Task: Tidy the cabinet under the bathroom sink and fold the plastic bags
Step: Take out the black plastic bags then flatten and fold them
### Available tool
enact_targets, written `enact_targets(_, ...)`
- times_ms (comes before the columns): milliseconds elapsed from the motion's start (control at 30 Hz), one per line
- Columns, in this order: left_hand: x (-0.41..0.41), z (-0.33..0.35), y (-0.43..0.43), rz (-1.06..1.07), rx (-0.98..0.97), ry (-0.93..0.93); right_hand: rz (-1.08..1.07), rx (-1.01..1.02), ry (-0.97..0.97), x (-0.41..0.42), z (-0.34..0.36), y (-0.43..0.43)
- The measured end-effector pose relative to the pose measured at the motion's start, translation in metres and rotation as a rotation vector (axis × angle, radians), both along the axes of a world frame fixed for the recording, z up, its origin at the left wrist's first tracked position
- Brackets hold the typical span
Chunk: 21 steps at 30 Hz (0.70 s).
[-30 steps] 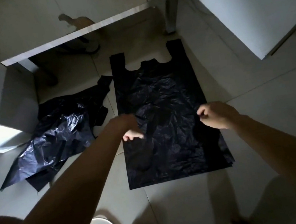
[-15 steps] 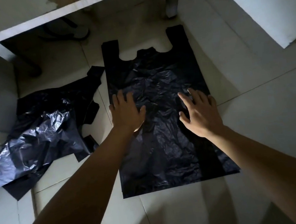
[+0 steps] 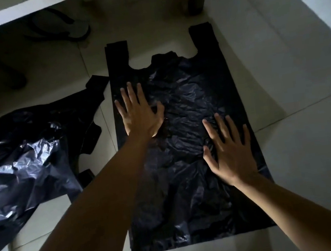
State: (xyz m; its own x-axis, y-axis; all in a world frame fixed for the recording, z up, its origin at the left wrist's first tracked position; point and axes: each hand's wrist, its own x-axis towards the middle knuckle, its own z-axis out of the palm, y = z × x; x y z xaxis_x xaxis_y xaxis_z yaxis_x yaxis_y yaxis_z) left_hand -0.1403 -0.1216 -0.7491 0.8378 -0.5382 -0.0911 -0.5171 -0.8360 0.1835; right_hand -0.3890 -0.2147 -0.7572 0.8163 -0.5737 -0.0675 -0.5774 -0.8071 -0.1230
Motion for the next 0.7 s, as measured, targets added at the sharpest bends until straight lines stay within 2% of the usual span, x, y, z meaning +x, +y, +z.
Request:
enact_targets(133,0.006,-0.009,-0.005,0.008,0.023,-0.034,-0.037,-0.006,-0.002,0.012,0.012,-0.002)
enact_targets(300,0.006,-0.01,-0.005,0.014,0.017,-0.064,-0.066,-0.025,-0.173,0.102,0.023,-0.055)
enact_targets(400,0.006,-0.012,-0.005,0.017,0.009,-0.074,-0.064,0.046,-0.105,0.148,0.009,-0.097)
enact_targets(500,0.007,-0.013,-0.007,0.018,-0.003,-0.069,-0.117,0.074,0.003,0.158,-0.006,-0.116)
enact_targets(700,0.007,-0.013,-0.007,0.015,0.025,-0.085,-0.171,0.032,-0.083,0.175,-0.001,-0.13)
